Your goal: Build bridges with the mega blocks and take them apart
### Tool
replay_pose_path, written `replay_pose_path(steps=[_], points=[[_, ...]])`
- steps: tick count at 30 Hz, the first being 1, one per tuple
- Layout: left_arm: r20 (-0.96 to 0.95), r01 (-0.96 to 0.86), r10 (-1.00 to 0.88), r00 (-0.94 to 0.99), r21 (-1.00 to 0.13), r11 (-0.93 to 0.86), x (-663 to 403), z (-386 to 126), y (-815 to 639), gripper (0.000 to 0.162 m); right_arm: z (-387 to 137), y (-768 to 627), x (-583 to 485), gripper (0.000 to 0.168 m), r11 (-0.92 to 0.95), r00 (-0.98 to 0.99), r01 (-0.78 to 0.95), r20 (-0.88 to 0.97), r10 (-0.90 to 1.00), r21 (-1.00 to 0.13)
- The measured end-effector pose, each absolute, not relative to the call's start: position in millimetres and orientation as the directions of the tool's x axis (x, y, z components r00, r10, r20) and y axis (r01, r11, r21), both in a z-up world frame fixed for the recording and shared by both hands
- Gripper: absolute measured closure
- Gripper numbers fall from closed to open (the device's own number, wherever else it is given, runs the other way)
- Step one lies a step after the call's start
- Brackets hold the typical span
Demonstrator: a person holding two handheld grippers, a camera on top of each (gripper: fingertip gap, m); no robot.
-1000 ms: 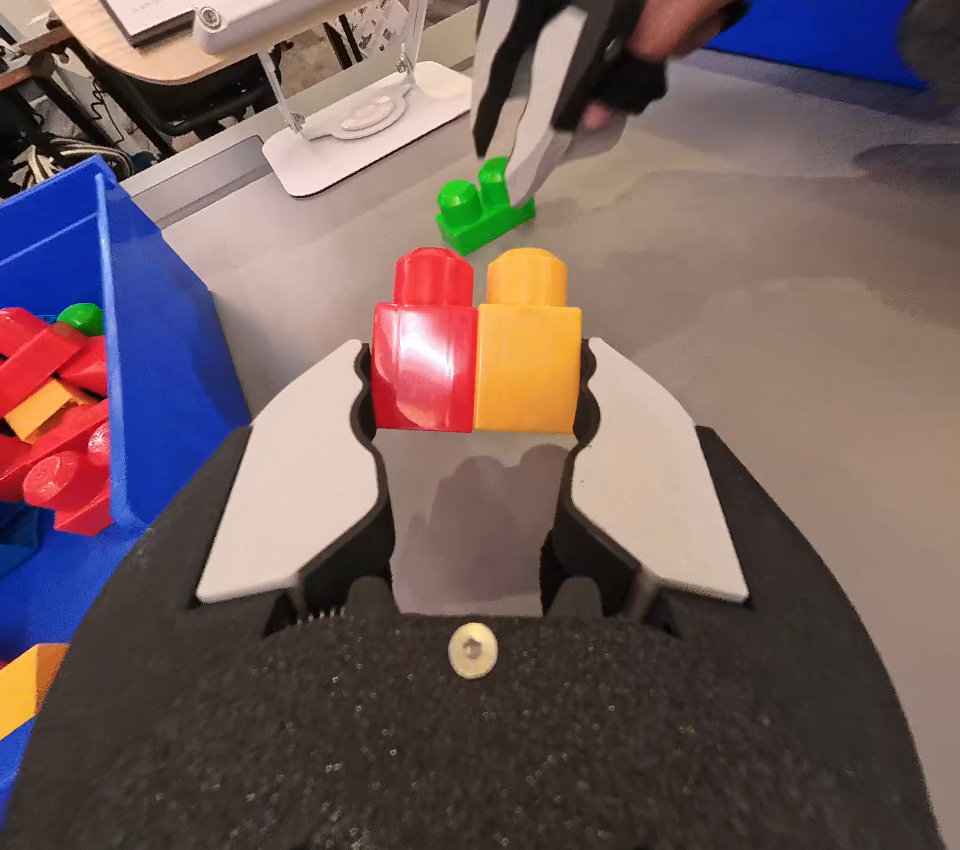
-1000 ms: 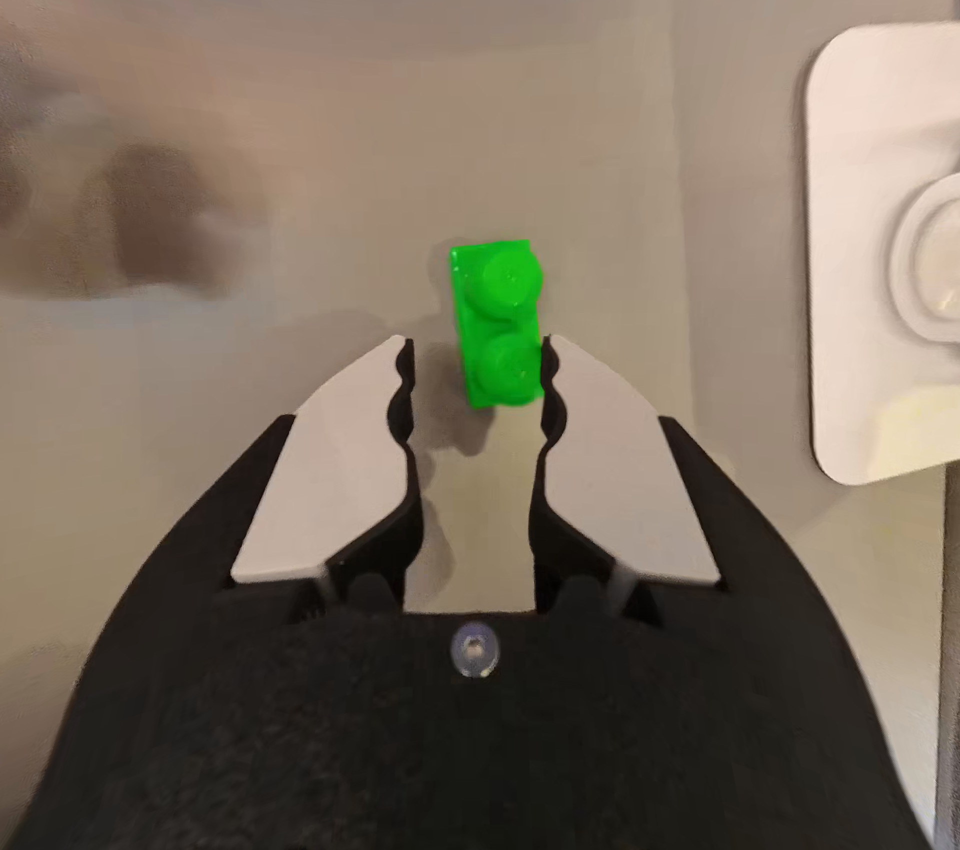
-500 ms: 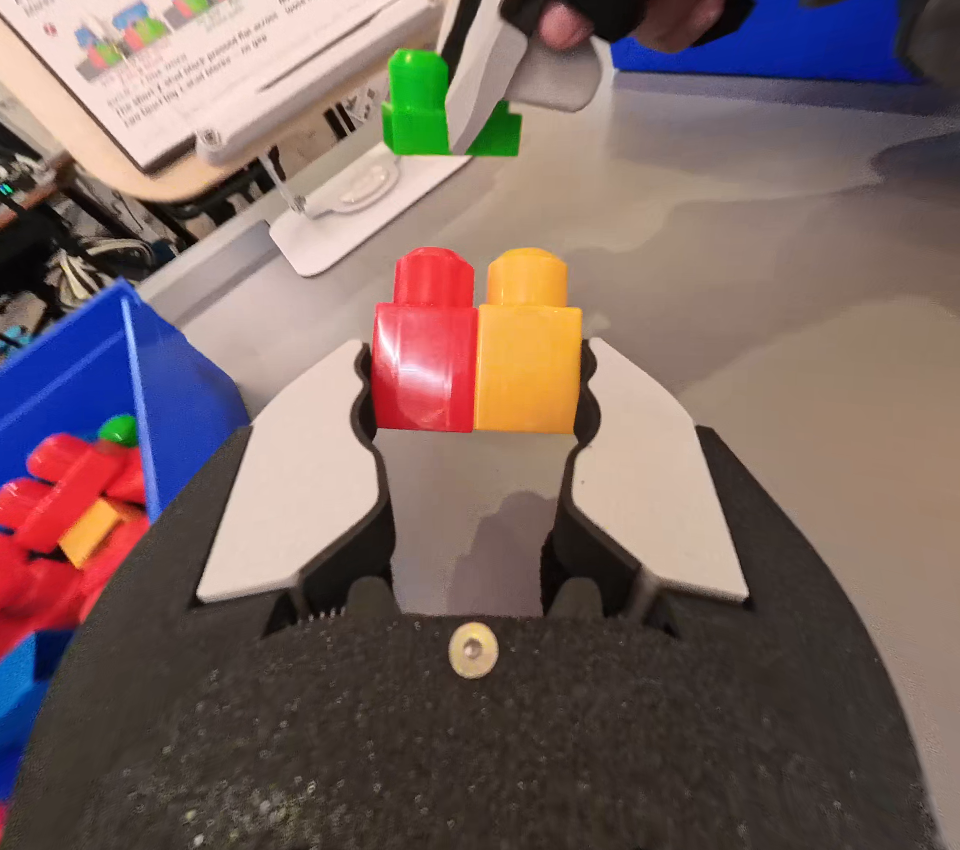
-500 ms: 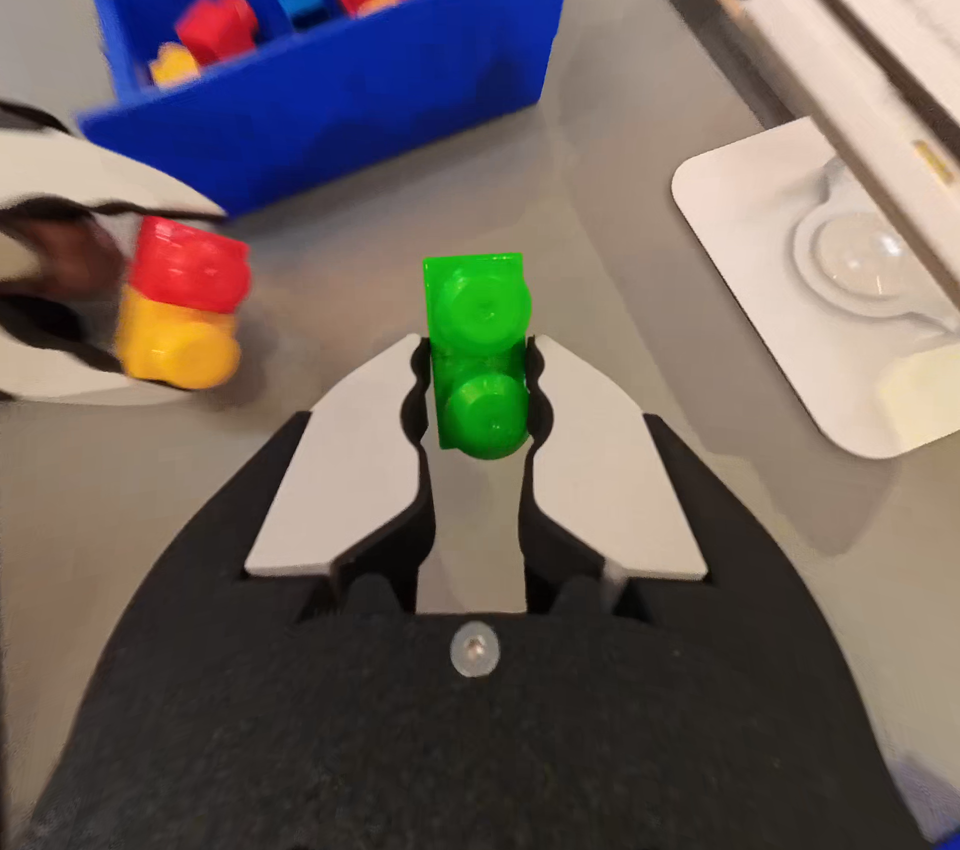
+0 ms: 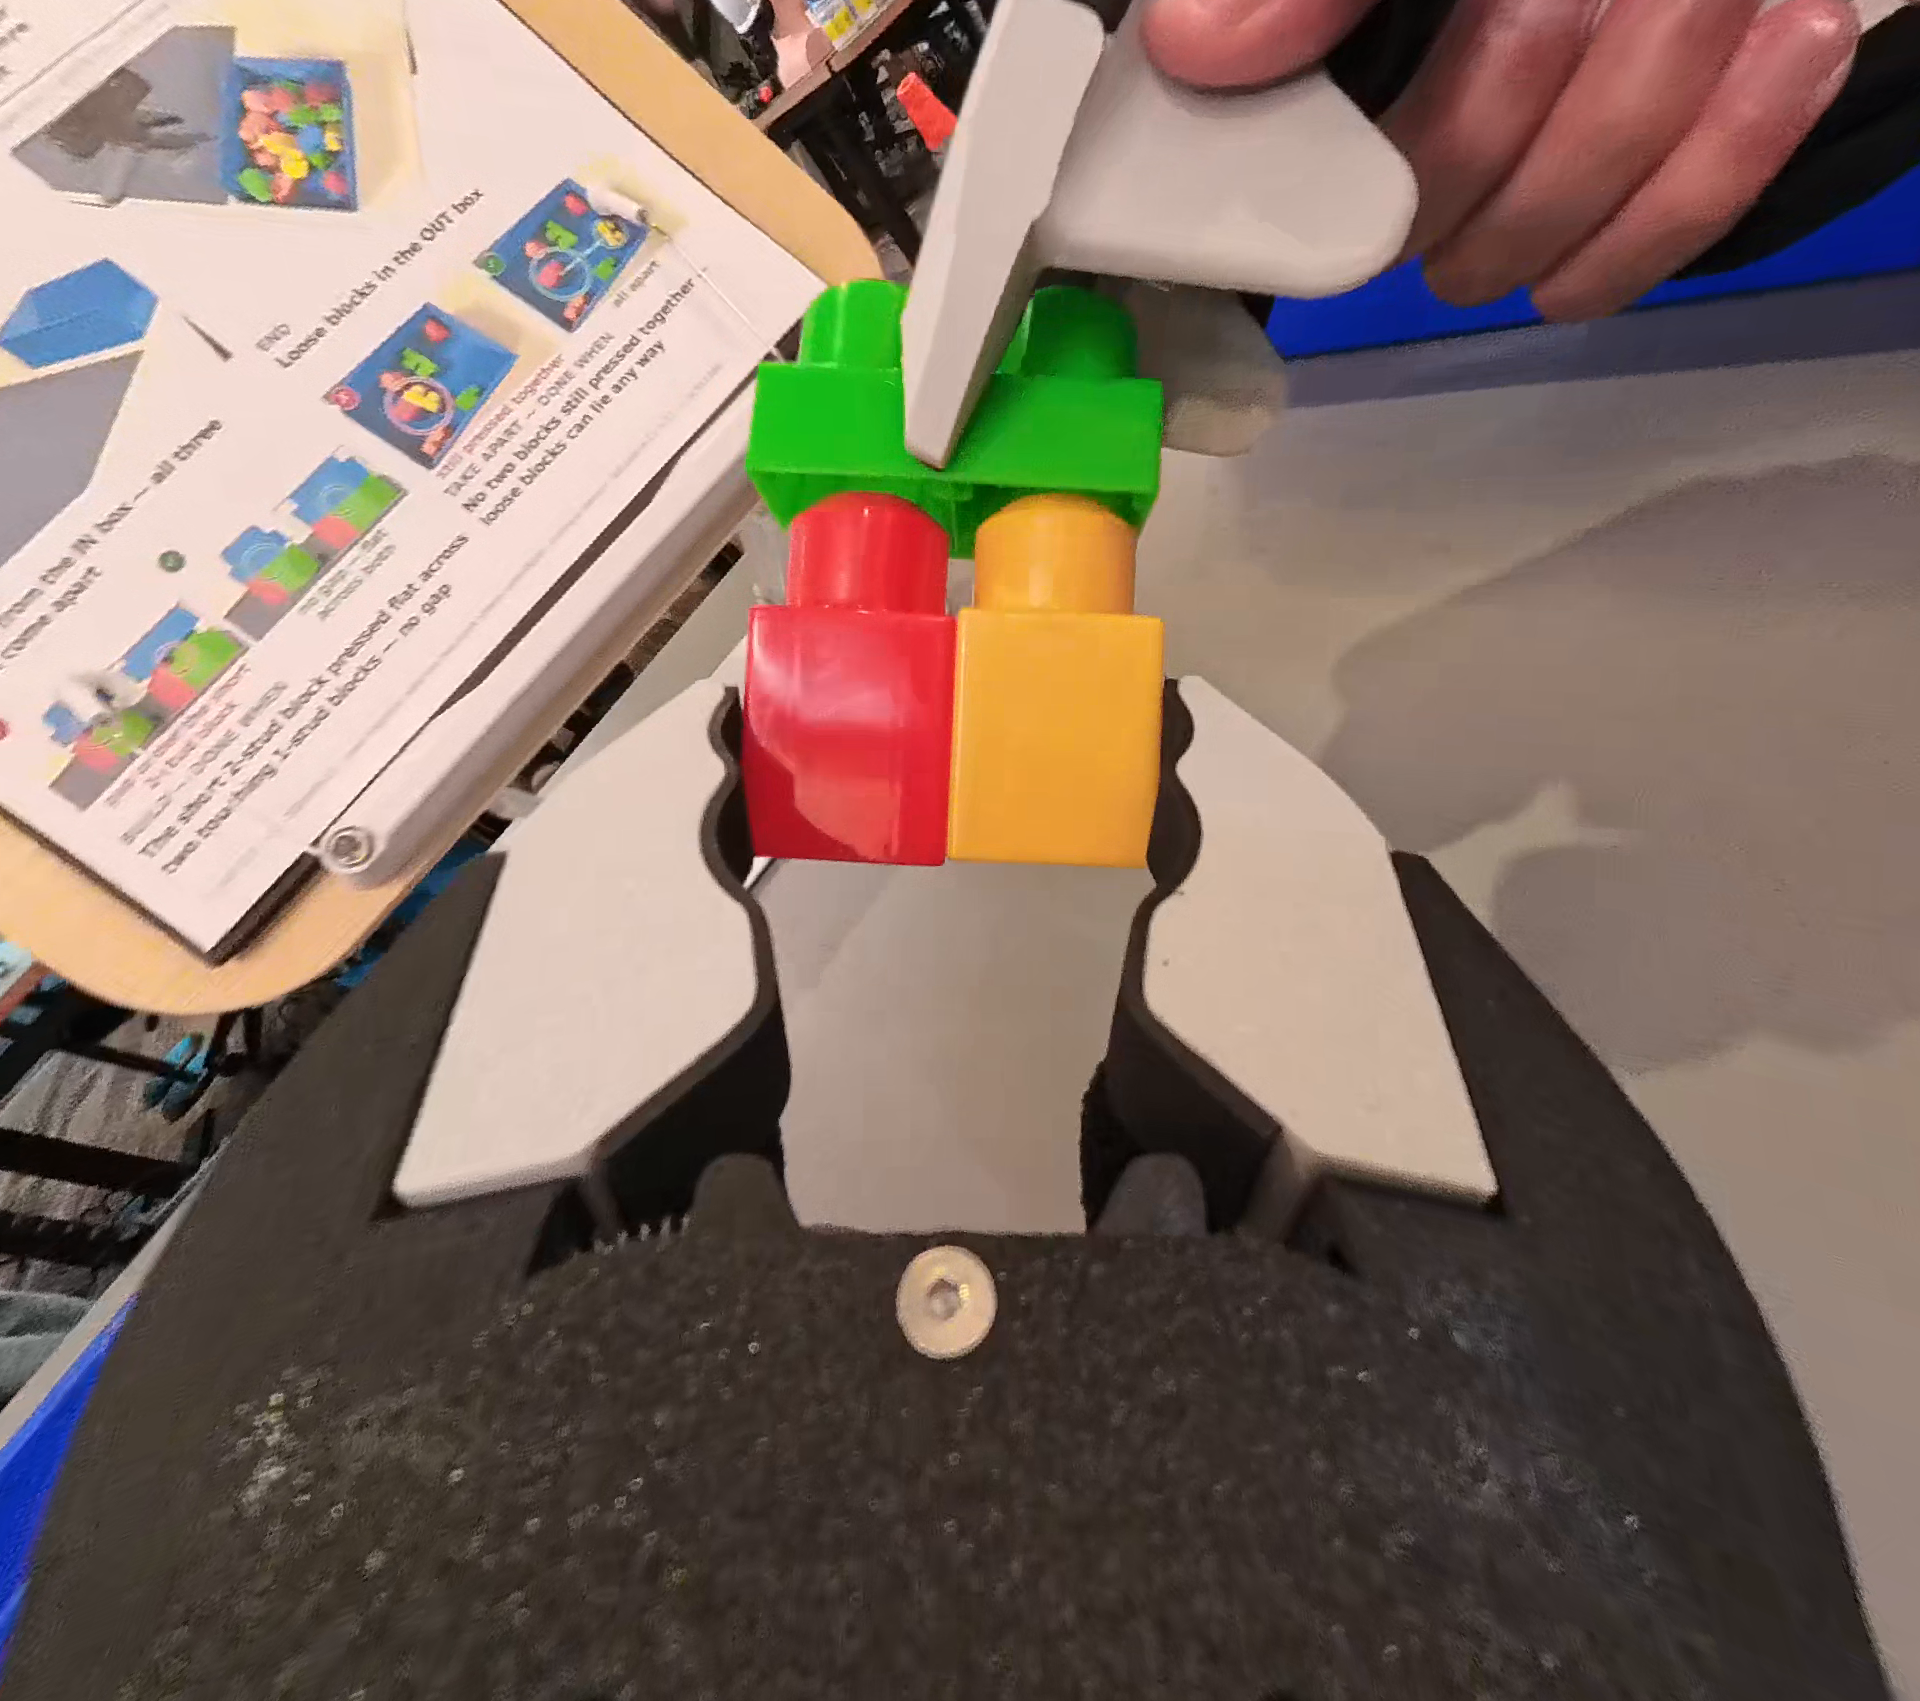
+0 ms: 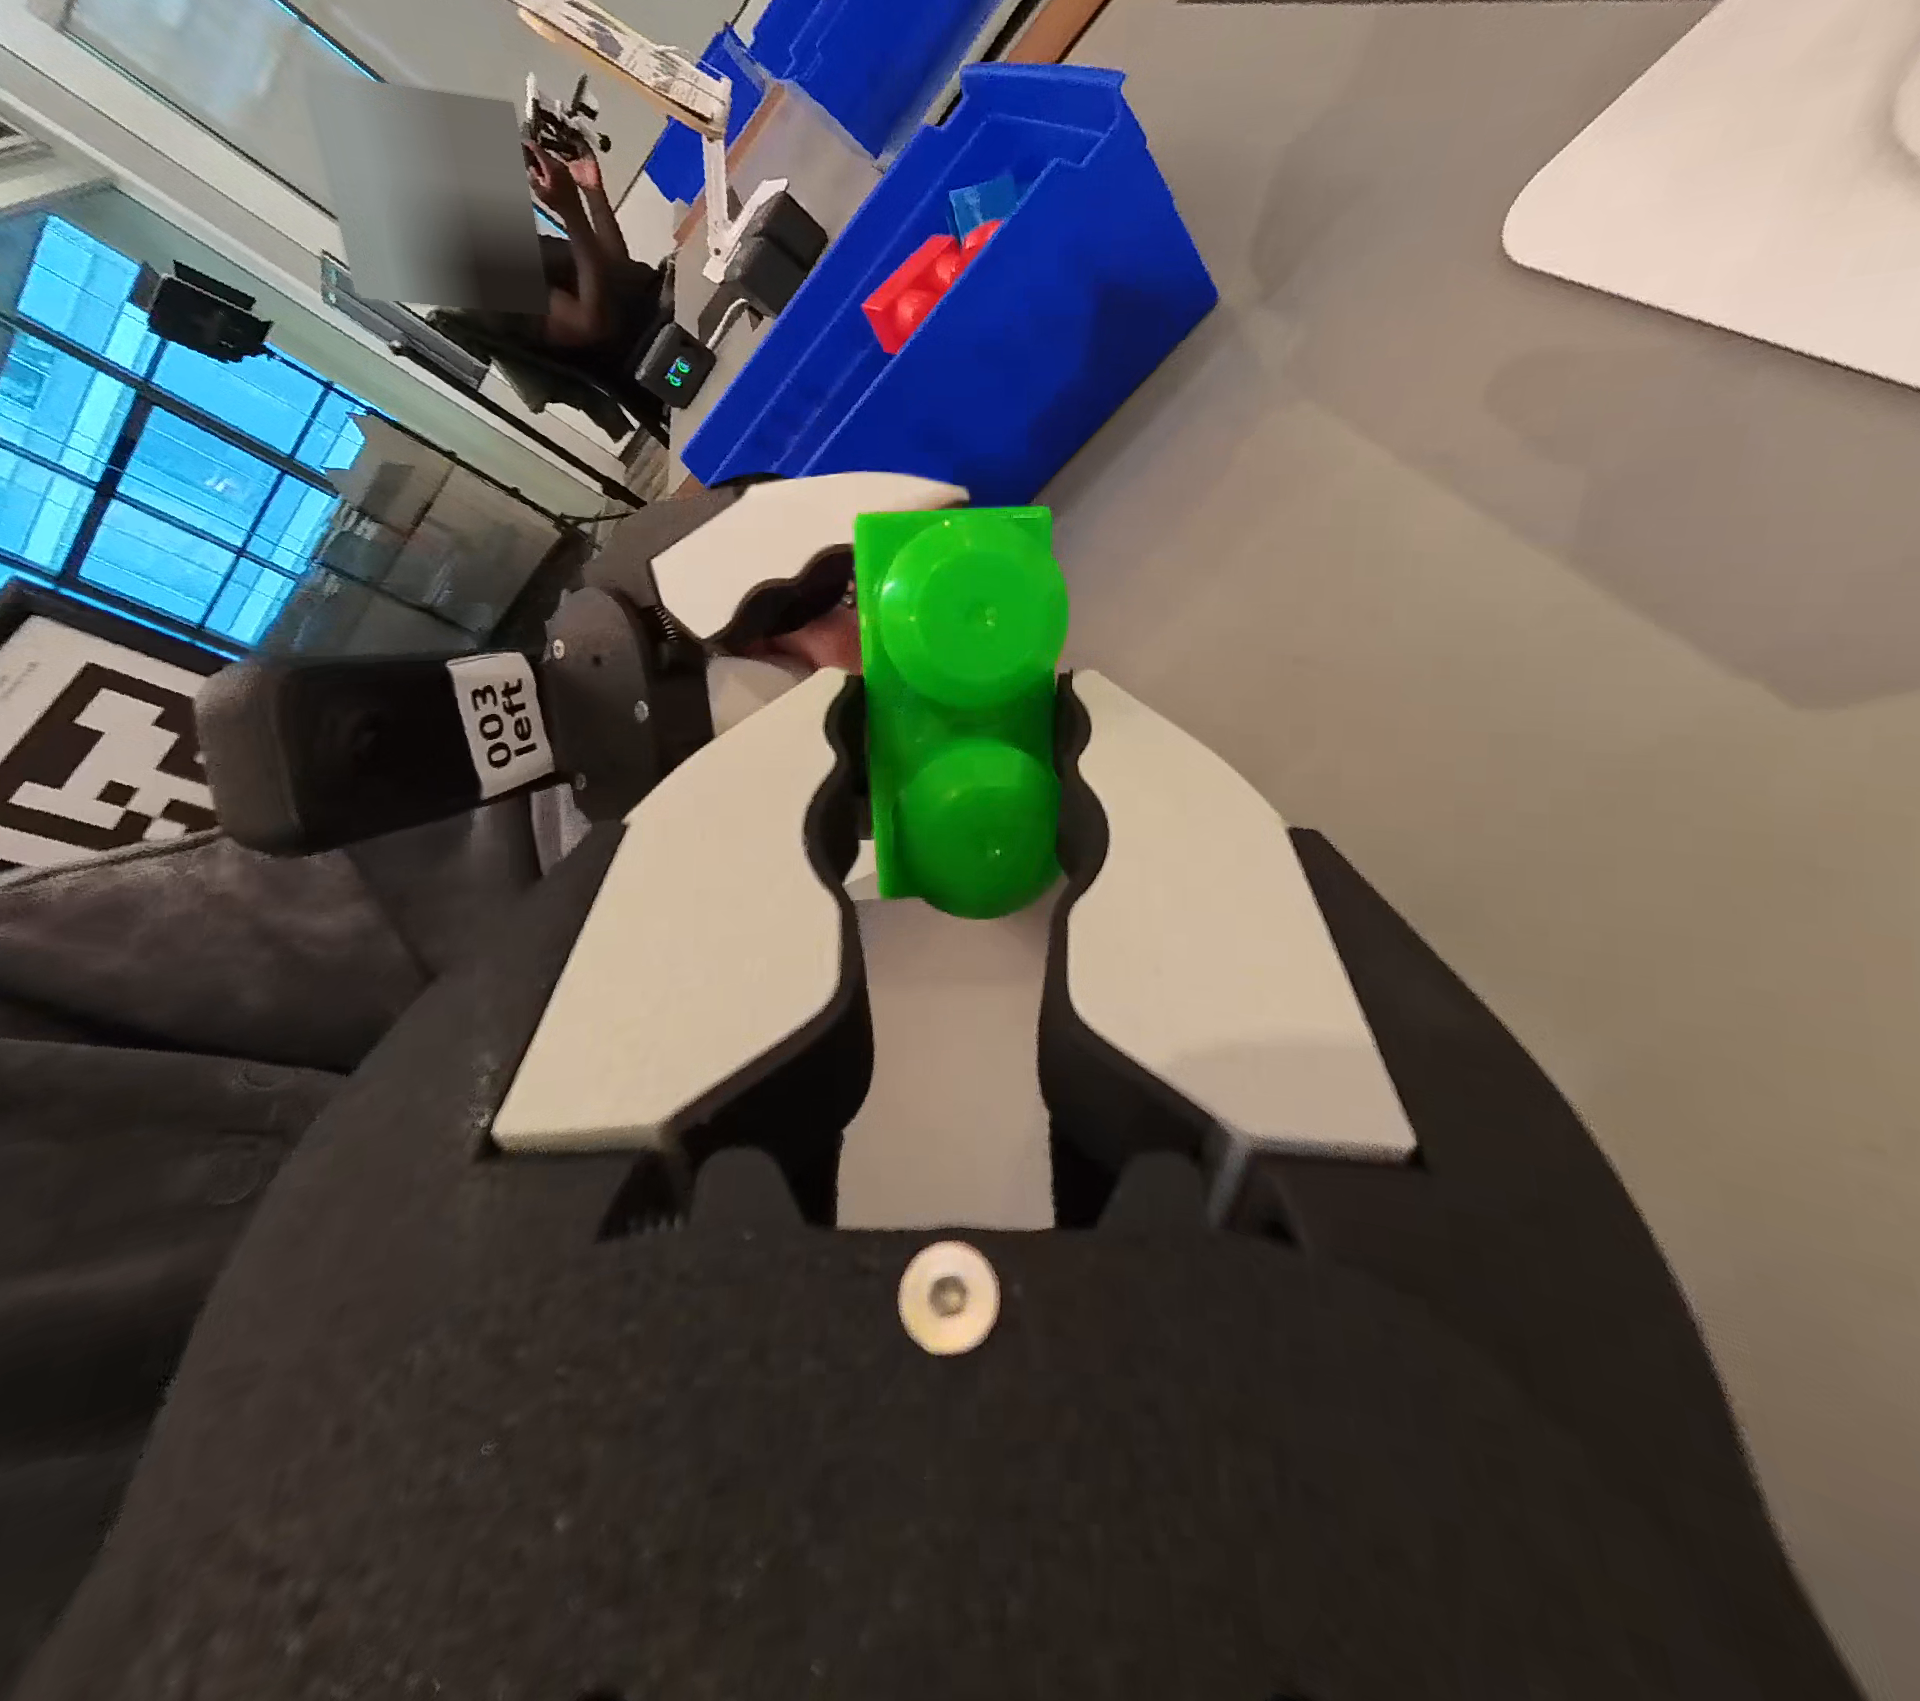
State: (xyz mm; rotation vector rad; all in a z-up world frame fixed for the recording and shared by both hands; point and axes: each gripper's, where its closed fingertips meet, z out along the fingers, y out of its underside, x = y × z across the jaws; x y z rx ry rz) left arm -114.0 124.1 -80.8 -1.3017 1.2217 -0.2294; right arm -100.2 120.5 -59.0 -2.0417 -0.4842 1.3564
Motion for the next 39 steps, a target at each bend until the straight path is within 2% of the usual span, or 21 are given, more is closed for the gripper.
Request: replay_pose_path(steps=[7,16,39], points=[[-0.549,-0.474,-0.745,0.379,-0.807,0.353,-106.3,-88.7,114.9,0.088,-73.3,111.2,-100.5,0.133,-0.722,0.414,0.017,-0.653,0.634,-0.691],[-0.511,-0.481,-0.771,0.380,-0.821,0.308,-109.1,-96.4,116.8,0.088,-79.4,112.5,-104.7,0.133,-0.746,0.444,-0.002,-0.669,0.596,-0.666],[-0.512,-0.543,-0.777,0.367,-0.796,0.268,-108.0,-113.8,120.7,0.088,-93.7,114.4,-105.8,0.134,-0.722,0.578,0.066,-0.563,0.590,-0.689]])
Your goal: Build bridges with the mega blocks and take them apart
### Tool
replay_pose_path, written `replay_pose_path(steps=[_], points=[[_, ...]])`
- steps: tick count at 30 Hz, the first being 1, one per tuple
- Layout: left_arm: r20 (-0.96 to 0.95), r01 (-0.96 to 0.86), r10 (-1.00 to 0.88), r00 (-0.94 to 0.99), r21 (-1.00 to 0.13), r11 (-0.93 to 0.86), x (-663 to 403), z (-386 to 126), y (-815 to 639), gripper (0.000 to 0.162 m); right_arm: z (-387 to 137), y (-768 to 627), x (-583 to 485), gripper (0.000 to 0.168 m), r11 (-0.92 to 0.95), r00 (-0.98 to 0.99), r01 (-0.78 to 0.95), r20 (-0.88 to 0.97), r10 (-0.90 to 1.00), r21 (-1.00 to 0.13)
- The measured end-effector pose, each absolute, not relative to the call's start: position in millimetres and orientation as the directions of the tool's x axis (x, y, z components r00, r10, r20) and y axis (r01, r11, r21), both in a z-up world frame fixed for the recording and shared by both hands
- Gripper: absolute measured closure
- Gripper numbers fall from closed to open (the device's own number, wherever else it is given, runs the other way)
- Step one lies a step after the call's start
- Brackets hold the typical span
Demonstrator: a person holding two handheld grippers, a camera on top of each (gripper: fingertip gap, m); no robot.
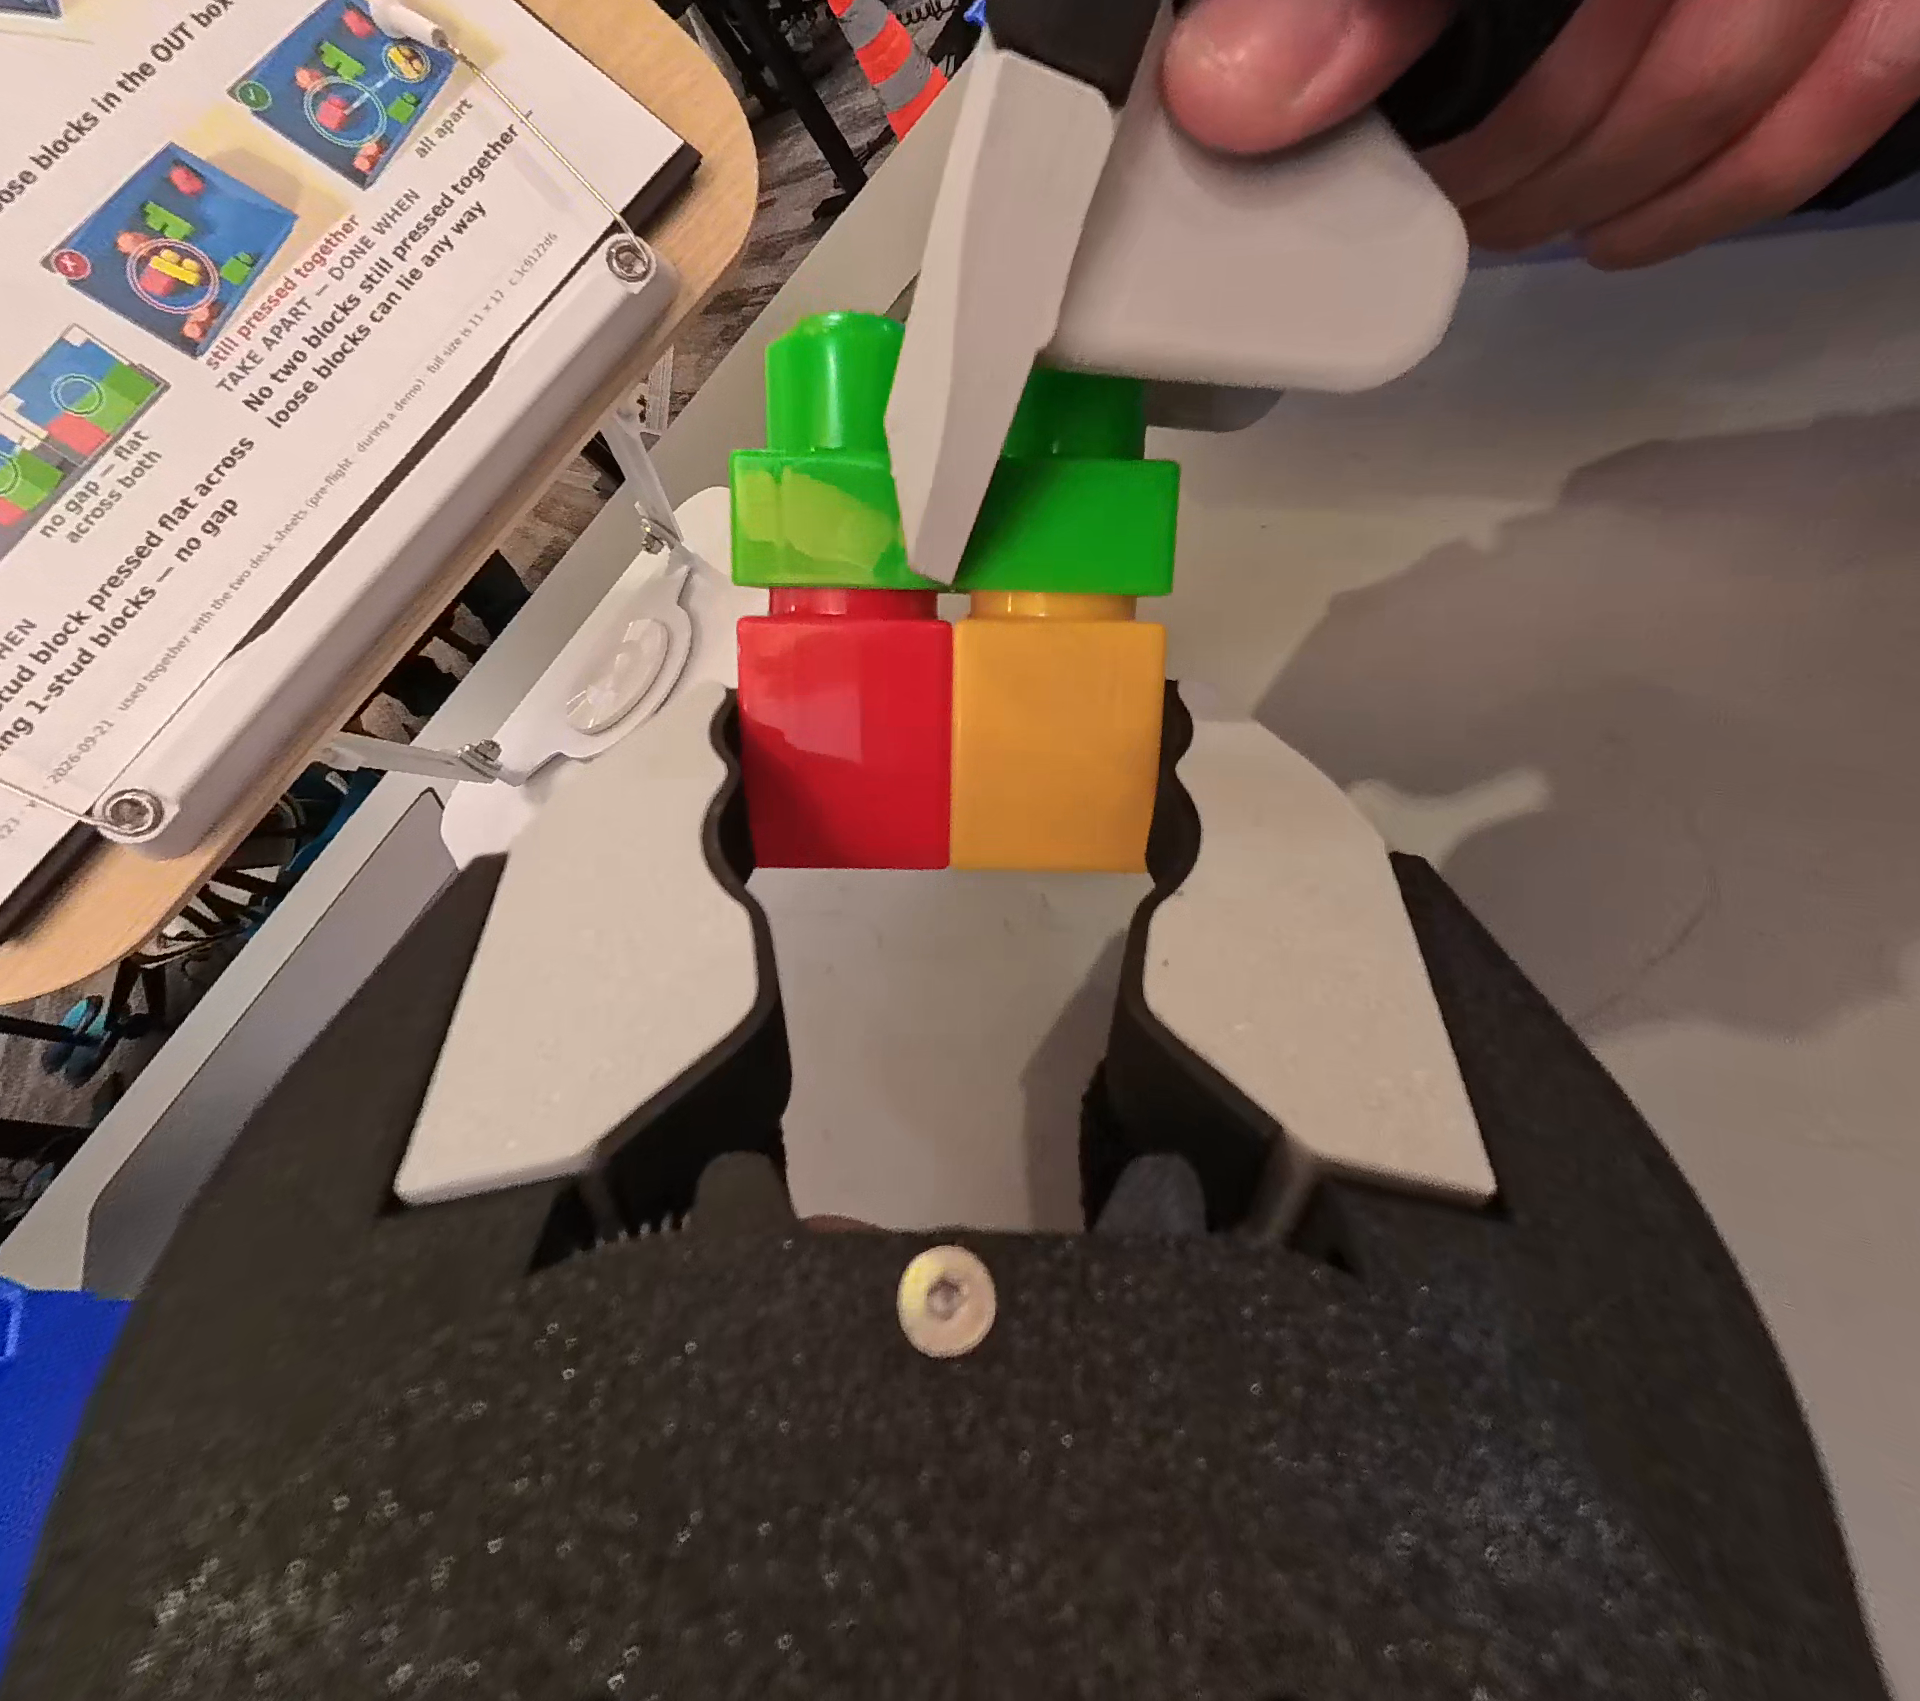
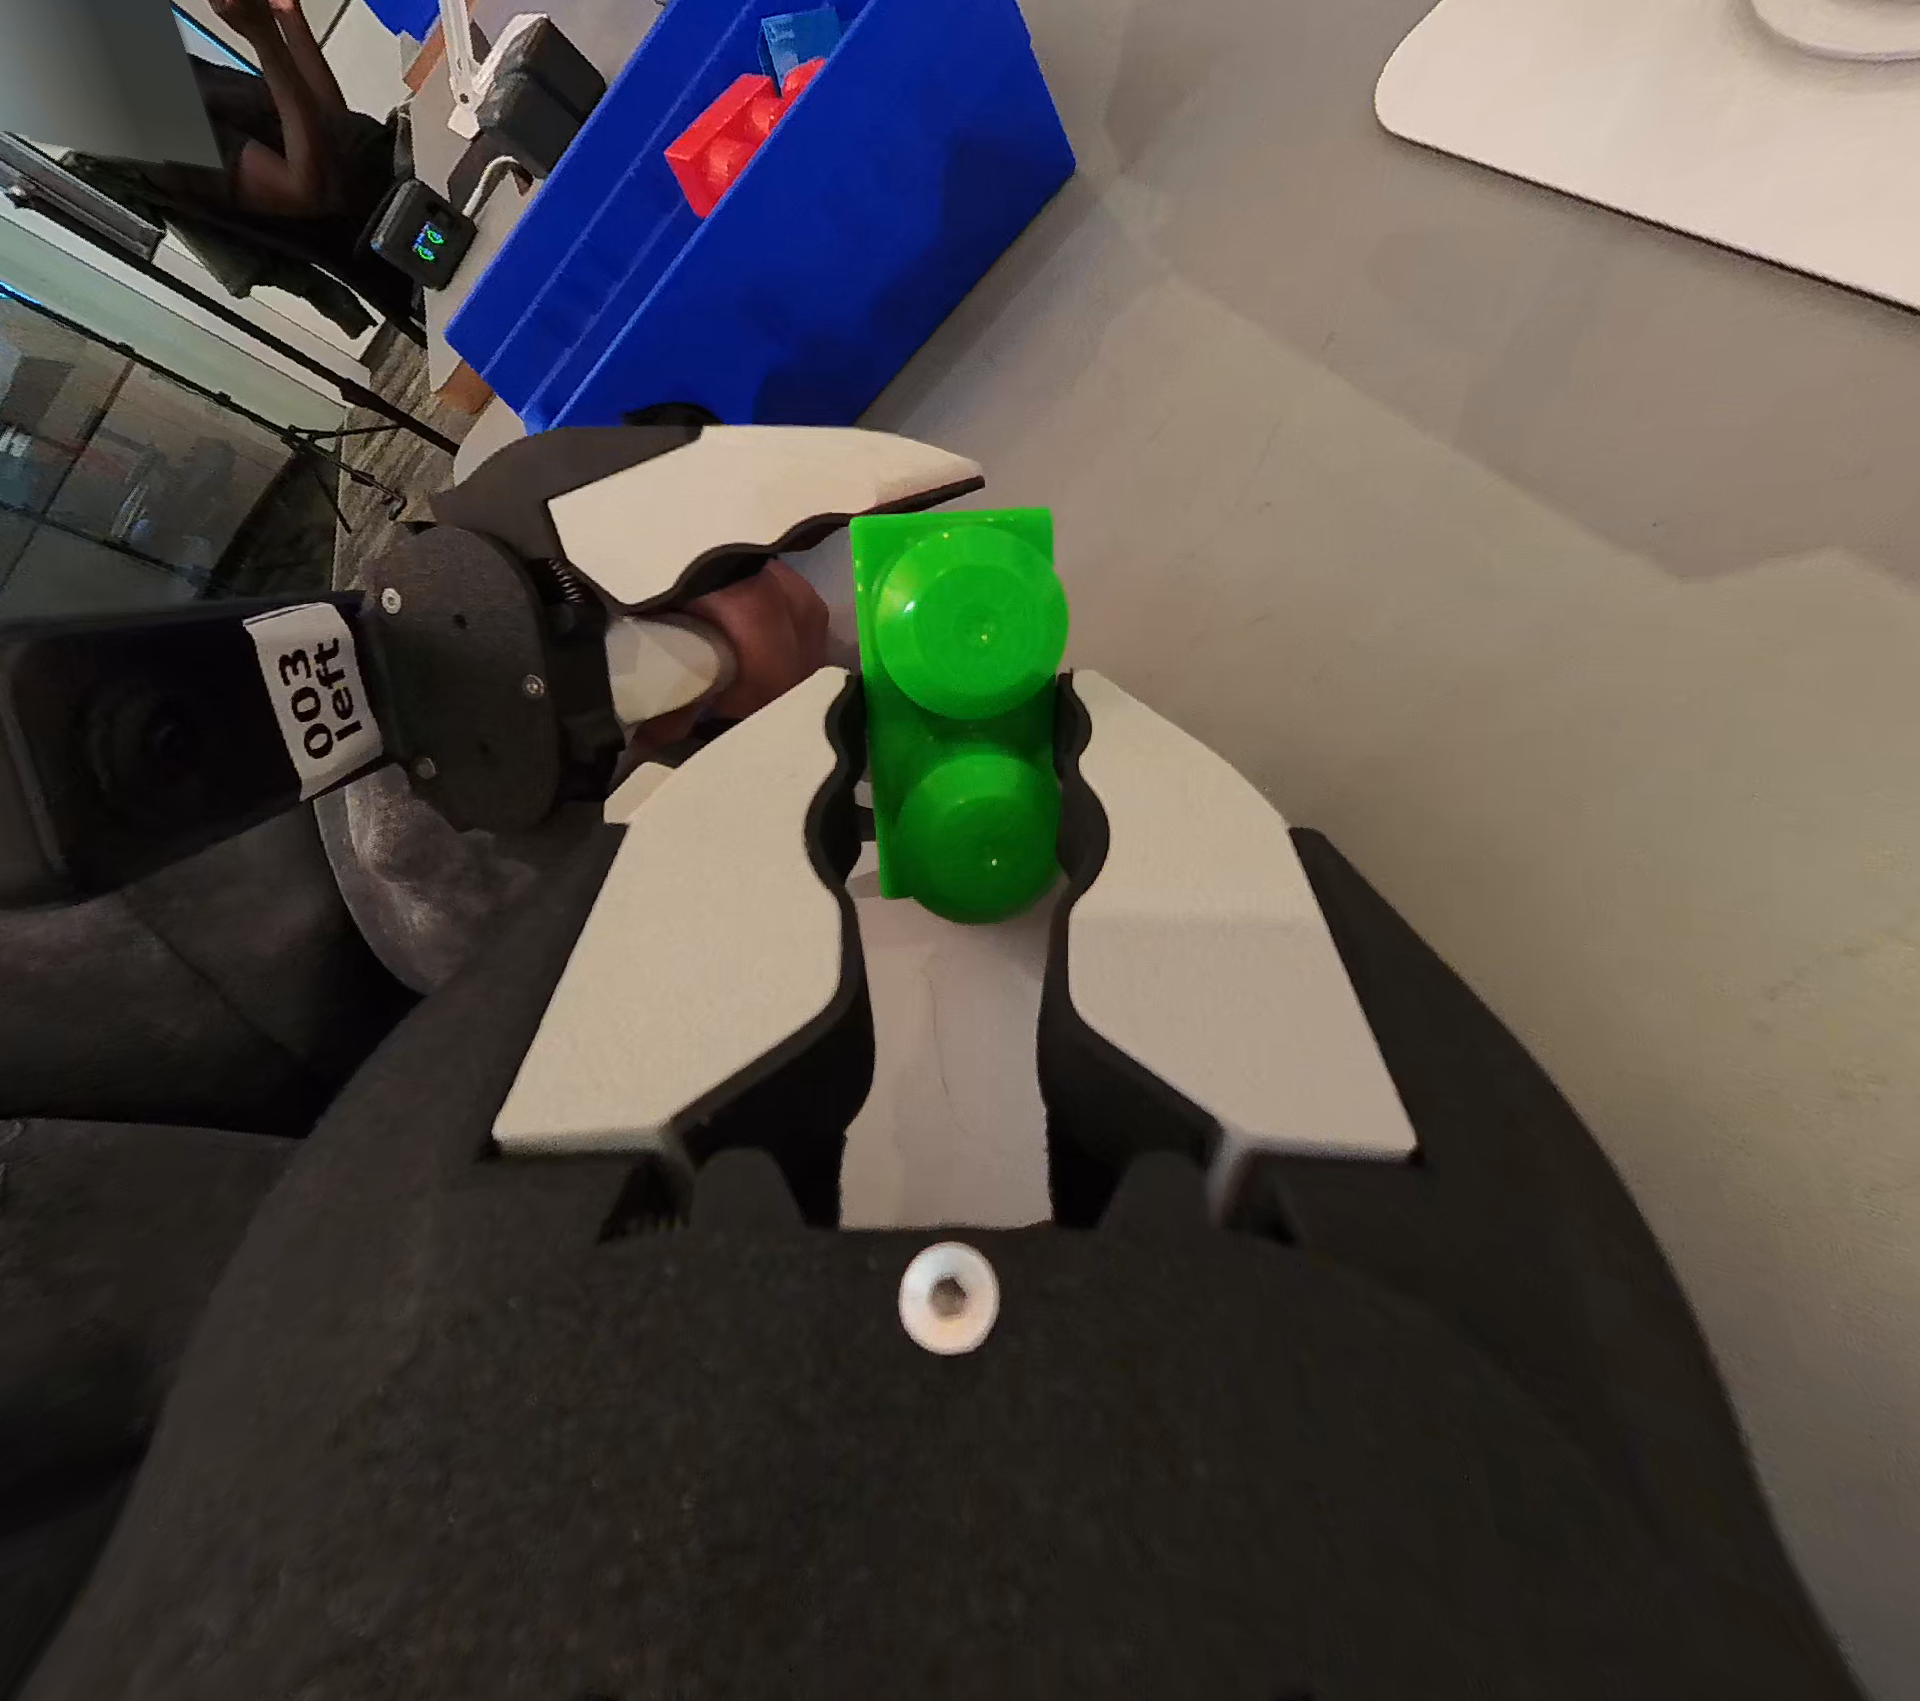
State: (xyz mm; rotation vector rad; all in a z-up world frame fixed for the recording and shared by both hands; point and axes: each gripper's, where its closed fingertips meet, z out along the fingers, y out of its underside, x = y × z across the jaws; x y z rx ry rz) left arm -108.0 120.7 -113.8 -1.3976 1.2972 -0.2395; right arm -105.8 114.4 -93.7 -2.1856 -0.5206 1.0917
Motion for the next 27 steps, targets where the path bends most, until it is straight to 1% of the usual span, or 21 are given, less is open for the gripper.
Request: replay_pose_path(steps=[4,9,12,16,19,21,22,24,27], points=[[-0.505,-0.542,-0.777,0.376,-0.800,0.258,-109.3,-111.7,121.4,0.088,-91.0,115.7,-106.9,0.133,-0.712,0.586,0.054,-0.556,0.590,-0.700],[-0.513,-0.540,-0.766,0.388,-0.800,0.262,-114.9,-108.9,120.6,0.088,-89.6,114.8,-112.2,0.133,-0.708,0.545,0.037,-0.579,0.606,-0.706],[-0.496,-0.515,-0.770,0.402,-0.818,0.258,-117.3,-102.9,119.0,0.088,-83.2,114.9,-110.6,0.124,-0.696,0.526,0.024,-0.583,0.619,-0.718],[-0.333,-0.393,-0.843,0.422,-0.905,0.161,-120.8,-88.3,114.4,0.088,-52.3,118.8,-93.9,0.118,-0.625,0.522,-0.052,-0.554,0.648,-0.779],[-0.123,-0.224,-0.916,0.382,-0.974,0.037,-124.2,-67.3,106.2,0.088,-24.1,117.4,-79.3,0.117,-0.556,0.503,-0.124,-0.535,0.679,-0.822],[-0.019,-0.109,-0.943,0.333,-0.994,-0.018,-128.6,-49.0,99.9,0.088,-6.2,114.3,-74.0,0.116,-0.535,0.444,-0.205,-0.565,0.696,-0.820],[0.011,-0.063,-0.950,0.313,-0.998,-0.032,-131.1,-40.8,97.5,0.088,0.6,112.6,-73.6,0.115,-0.547,0.389,-0.257,-0.604,0.696,-0.796],[0.028,-0.020,-0.958,0.286,-0.999,-0.036,-134.2,-31.3,93.5,0.088,6.2,108.9,-79.3,0.109,-0.626,0.228,-0.334,-0.705,0.671,-0.705],[-0.016,-0.002,-0.964,0.265,-1.000,0.016,-135.2,-25.1,86.0,0.088,1.0,100.2,-97.2,0.095,-0.801,-0.066,-0.336,-0.835,0.546,-0.496]])
